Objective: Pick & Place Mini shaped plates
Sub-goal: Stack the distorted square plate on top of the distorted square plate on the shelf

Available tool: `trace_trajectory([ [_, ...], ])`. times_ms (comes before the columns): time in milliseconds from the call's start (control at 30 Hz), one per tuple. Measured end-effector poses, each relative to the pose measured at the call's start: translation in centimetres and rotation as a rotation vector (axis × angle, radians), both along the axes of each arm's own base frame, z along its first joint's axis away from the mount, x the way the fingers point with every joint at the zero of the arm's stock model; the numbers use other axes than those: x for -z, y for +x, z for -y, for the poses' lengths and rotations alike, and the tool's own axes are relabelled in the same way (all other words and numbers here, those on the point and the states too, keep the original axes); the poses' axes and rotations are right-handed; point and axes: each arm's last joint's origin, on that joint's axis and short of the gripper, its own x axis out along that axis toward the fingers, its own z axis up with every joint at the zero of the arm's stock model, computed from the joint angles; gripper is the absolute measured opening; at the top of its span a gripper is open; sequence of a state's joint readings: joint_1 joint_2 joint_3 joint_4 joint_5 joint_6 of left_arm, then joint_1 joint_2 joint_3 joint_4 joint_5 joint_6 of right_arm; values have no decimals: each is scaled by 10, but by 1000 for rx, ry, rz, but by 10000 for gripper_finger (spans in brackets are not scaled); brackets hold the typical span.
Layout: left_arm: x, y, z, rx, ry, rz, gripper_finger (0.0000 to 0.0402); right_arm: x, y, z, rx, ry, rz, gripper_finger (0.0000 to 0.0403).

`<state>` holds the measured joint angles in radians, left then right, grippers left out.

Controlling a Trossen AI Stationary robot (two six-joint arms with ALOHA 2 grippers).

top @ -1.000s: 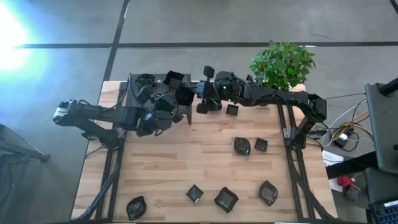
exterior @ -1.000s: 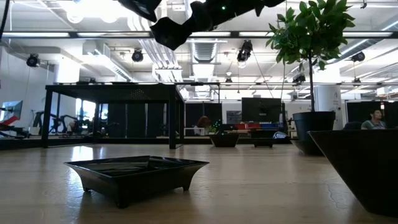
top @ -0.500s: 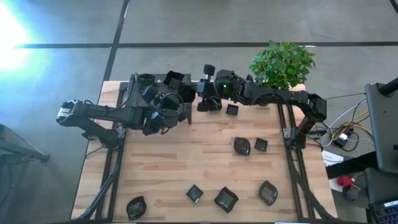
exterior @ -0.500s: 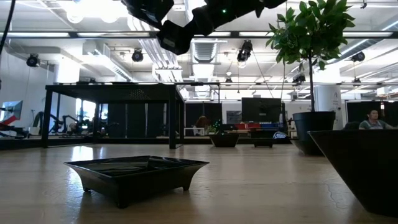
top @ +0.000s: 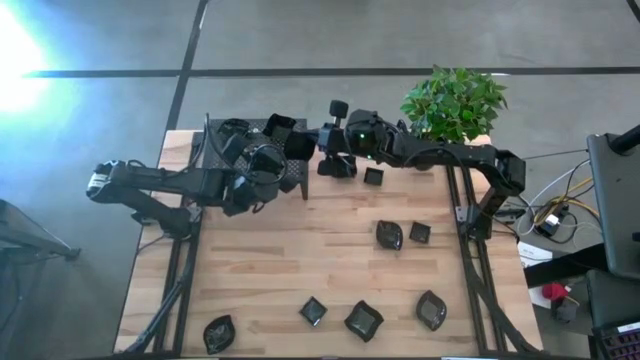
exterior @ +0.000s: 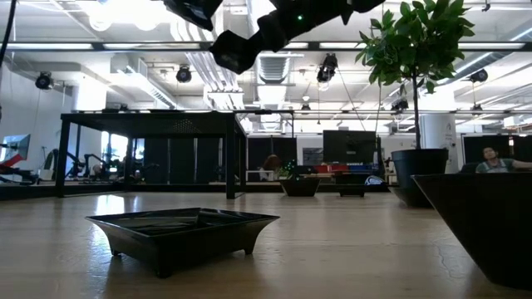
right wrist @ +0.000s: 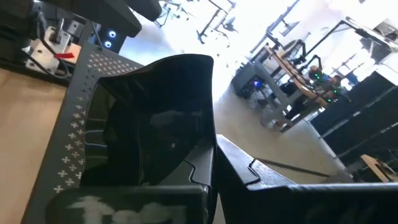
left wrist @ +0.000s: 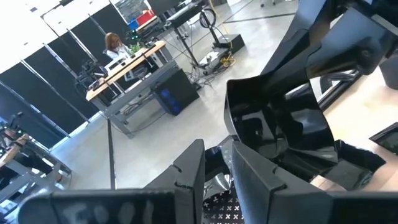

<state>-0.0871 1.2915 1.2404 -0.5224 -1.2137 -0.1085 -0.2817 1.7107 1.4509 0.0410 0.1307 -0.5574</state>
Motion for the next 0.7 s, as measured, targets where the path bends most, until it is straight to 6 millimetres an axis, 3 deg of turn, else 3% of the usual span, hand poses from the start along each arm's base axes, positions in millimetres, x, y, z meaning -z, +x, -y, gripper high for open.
trace_trajectory([
  [700, -2, 5, -7, 58, -56, 50, 76, 0, 0, -1, -14, -44, -17, 8],
])
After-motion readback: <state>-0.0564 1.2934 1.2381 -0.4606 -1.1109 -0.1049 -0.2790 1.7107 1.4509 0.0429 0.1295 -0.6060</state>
